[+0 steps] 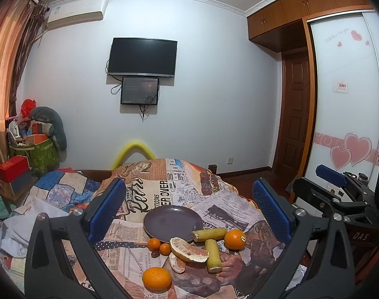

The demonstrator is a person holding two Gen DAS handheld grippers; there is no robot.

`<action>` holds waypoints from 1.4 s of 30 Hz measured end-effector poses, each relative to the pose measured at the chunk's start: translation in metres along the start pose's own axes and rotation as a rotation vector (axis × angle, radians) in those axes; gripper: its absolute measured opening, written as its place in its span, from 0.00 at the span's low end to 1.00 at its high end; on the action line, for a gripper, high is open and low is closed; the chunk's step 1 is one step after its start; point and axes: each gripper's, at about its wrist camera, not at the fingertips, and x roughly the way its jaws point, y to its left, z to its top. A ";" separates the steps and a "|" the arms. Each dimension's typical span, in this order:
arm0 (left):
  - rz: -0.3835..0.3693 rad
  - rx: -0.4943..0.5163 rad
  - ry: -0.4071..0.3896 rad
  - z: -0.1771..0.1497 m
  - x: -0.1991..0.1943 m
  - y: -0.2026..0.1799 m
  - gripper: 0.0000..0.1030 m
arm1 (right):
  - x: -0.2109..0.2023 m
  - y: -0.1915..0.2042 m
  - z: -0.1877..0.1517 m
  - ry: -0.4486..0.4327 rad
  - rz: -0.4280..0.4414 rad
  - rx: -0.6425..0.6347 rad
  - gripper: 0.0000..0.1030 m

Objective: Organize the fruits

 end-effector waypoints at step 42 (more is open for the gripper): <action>0.019 -0.011 0.141 -0.019 0.043 0.017 1.00 | 0.022 -0.012 -0.018 0.117 -0.027 0.014 1.00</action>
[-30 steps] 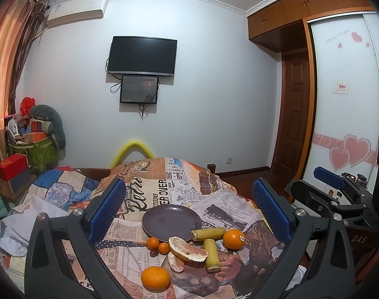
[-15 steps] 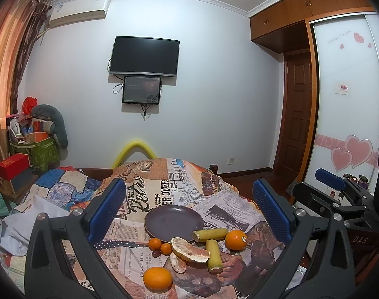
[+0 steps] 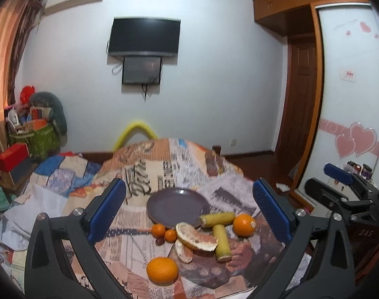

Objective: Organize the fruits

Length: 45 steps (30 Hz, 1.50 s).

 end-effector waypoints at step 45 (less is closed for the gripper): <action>-0.022 -0.133 0.666 -0.152 0.172 0.063 0.62 | 0.134 -0.079 -0.107 0.517 -0.031 0.126 0.96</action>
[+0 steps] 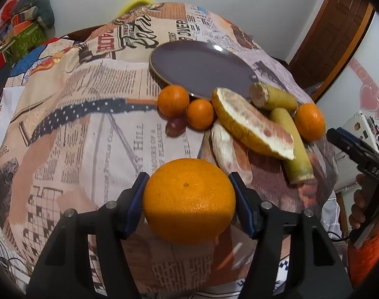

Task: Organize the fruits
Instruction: 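Grasp the large plain orange with the left tool while the right tool grasps the Dole-sticker orange, then lift and carry both oranges toward the dark round plate with both tools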

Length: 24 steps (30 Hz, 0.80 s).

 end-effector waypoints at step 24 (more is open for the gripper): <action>0.029 0.018 -0.103 0.043 -0.006 0.003 0.62 | 0.038 -0.018 0.013 0.095 0.062 0.044 0.64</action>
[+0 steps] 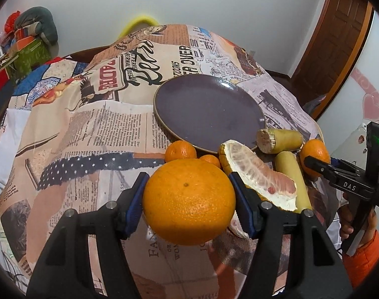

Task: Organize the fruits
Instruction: 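Lift and carry both oranges toward the dark round plate with both tools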

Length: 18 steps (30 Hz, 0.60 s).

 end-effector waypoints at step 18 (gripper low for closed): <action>0.023 0.035 -0.163 0.050 -0.037 -0.007 0.62 | -0.050 0.027 0.042 -0.179 0.034 -0.065 0.64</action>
